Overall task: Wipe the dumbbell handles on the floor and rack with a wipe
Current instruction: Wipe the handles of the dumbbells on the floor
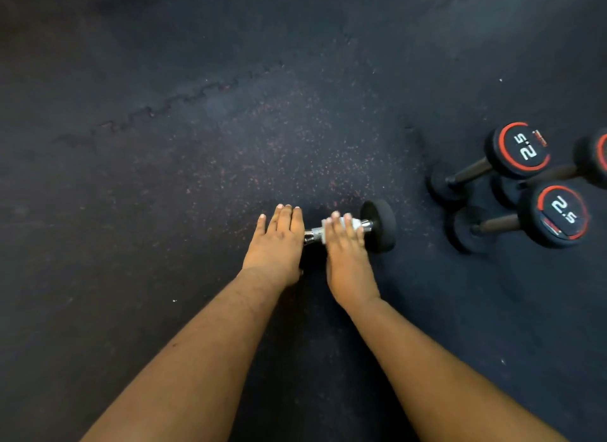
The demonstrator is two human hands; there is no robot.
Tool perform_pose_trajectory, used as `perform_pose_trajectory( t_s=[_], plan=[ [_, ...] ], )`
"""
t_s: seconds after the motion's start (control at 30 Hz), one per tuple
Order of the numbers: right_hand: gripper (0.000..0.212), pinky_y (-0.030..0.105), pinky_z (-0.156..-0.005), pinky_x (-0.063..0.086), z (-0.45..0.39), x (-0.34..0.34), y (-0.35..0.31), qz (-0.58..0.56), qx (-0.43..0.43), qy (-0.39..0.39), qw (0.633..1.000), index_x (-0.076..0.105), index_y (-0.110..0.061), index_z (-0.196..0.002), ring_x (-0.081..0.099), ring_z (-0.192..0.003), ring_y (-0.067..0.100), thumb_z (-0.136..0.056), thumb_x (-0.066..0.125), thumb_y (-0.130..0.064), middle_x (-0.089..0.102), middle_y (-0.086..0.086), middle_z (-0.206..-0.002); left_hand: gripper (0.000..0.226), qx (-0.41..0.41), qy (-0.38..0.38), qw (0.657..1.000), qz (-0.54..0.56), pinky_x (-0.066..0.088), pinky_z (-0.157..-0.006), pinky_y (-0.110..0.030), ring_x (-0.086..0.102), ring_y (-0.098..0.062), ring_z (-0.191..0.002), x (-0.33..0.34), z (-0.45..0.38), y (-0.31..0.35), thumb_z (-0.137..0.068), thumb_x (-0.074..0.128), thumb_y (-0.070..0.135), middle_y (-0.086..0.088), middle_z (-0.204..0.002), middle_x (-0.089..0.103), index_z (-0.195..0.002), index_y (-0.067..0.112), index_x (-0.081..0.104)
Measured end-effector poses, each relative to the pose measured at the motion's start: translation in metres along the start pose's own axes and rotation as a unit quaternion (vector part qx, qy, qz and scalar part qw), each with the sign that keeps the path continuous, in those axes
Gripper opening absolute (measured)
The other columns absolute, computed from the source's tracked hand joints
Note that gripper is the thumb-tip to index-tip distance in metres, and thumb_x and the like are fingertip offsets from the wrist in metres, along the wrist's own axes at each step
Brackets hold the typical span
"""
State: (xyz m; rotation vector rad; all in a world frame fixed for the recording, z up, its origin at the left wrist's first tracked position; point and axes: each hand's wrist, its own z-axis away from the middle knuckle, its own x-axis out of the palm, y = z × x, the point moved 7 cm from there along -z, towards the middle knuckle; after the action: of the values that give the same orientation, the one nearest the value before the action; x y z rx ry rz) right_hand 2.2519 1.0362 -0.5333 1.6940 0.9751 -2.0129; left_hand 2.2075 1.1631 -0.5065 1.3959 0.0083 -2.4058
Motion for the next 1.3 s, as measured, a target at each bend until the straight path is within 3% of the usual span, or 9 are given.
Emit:
perform_pose_trajectory(
  t_s=[0.07, 0.23, 0.37, 0.5, 0.67, 0.8, 1.0, 1.13, 1.3],
  plan=[
    [0.073, 0.05, -0.123, 0.018, 0.008, 0.006, -0.004, 0.058, -0.113, -0.011, 0.992, 0.03, -0.003, -0.156, 0.02, -0.152, 0.033, -0.089, 0.058, 0.002, 0.025, 0.016, -0.164, 0.117, 0.001, 0.0, 1.0, 0.004, 0.006, -0.127, -0.05, -0.004, -0.027, -0.157, 0.0, -0.001, 0.0, -0.085, 0.078, 0.035, -0.014, -0.169, 0.0, -0.16, 0.006, -0.006],
    [0.07, 0.046, -0.126, 0.006, 0.005, -0.002, 0.018, 0.059, 0.041, 0.007, 0.997, 0.017, -0.002, -0.159, 0.007, -0.155, 0.031, -0.1, 0.053, -0.013, 0.015, 0.019, -0.166, 0.122, 0.001, -0.007, 1.0, 0.009, 0.006, -0.127, -0.05, -0.003, -0.027, -0.157, 0.002, -0.004, -0.001, -0.081, 0.082, 0.037, -0.013, -0.169, 0.001, -0.16, 0.007, -0.006],
    [0.07, 0.051, -0.123, 0.022, 0.014, 0.012, -0.017, 0.09, -0.138, -0.007, 0.986, 0.023, -0.001, -0.157, 0.017, -0.154, 0.031, -0.092, 0.05, -0.003, 0.02, 0.017, -0.165, 0.119, 0.002, -0.015, 1.0, 0.012, 0.005, -0.127, -0.049, -0.004, -0.026, -0.157, 0.0, -0.007, -0.004, -0.082, 0.08, 0.034, -0.013, -0.169, 0.0, -0.16, 0.007, -0.007],
    [0.081, 0.05, -0.125, 0.014, 0.01, -0.004, 0.023, 0.102, 0.053, -0.008, 0.993, 0.009, -0.002, -0.16, 0.006, -0.155, 0.032, -0.093, 0.055, -0.003, 0.01, 0.019, -0.167, 0.125, -0.001, -0.01, 1.0, 0.008, 0.006, -0.127, -0.05, -0.003, -0.026, -0.157, 0.0, -0.006, -0.003, -0.079, 0.083, 0.041, -0.013, -0.169, 0.002, -0.16, 0.008, -0.006],
    [0.067, 0.053, -0.123, 0.022, -0.004, 0.001, -0.004, 0.129, -0.106, -0.033, 0.985, 0.038, -0.004, -0.151, 0.035, -0.146, 0.032, -0.087, 0.058, -0.015, 0.044, 0.014, -0.152, 0.121, -0.004, -0.005, 1.0, 0.01, 0.007, -0.127, -0.049, -0.002, -0.026, -0.157, -0.001, -0.006, -0.003, -0.081, 0.081, 0.039, -0.013, -0.169, 0.003, -0.16, 0.007, -0.004],
    [0.029, 0.049, -0.124, 0.02, -0.035, -0.018, 0.019, 0.19, 0.037, -0.085, 0.977, 0.056, -0.012, -0.119, 0.055, -0.111, 0.03, -0.091, 0.048, -0.014, 0.059, 0.008, -0.111, 0.123, -0.006, 0.005, 1.0, -0.001, 0.008, -0.127, -0.05, 0.0, -0.027, -0.157, 0.0, -0.002, 0.0, -0.079, 0.083, 0.041, -0.014, -0.168, 0.004, -0.16, 0.006, -0.003],
    [0.033, 0.038, -0.107, 0.037, -0.049, -0.012, -0.007, 0.094, -0.08, -0.19, 0.974, 0.057, -0.017, -0.114, 0.058, -0.11, 0.026, -0.084, 0.065, -0.024, 0.062, 0.004, -0.114, 0.11, -0.004, 0.012, 1.0, -0.005, 0.007, -0.127, -0.05, -0.003, -0.028, -0.157, 0.002, 0.003, 0.002, -0.088, 0.074, 0.028, -0.016, -0.169, 0.002, -0.16, 0.006, -0.006],
    [0.027, 0.047, -0.12, 0.027, -0.038, -0.015, 0.017, 0.171, 0.005, -0.138, 0.976, 0.055, -0.015, -0.118, 0.056, -0.112, 0.029, -0.092, 0.052, -0.016, 0.059, 0.007, -0.113, 0.116, 0.001, 0.017, 1.0, -0.006, 0.007, -0.127, -0.05, -0.002, -0.028, -0.157, 0.004, 0.004, 0.004, -0.084, 0.078, 0.035, -0.015, -0.169, 0.002, -0.16, 0.006, -0.006],
    [0.059, 0.054, -0.121, 0.024, -0.02, 0.004, -0.03, 0.144, -0.126, -0.075, 0.979, 0.042, -0.004, -0.146, 0.047, -0.134, 0.032, -0.088, 0.049, -0.017, 0.054, 0.012, -0.137, 0.106, 0.003, 0.017, 1.0, -0.002, 0.005, -0.127, -0.049, -0.006, -0.026, -0.157, 0.0, 0.005, 0.002, -0.089, 0.07, 0.021, -0.013, -0.169, -0.002, -0.16, 0.007, -0.007]
  ],
)
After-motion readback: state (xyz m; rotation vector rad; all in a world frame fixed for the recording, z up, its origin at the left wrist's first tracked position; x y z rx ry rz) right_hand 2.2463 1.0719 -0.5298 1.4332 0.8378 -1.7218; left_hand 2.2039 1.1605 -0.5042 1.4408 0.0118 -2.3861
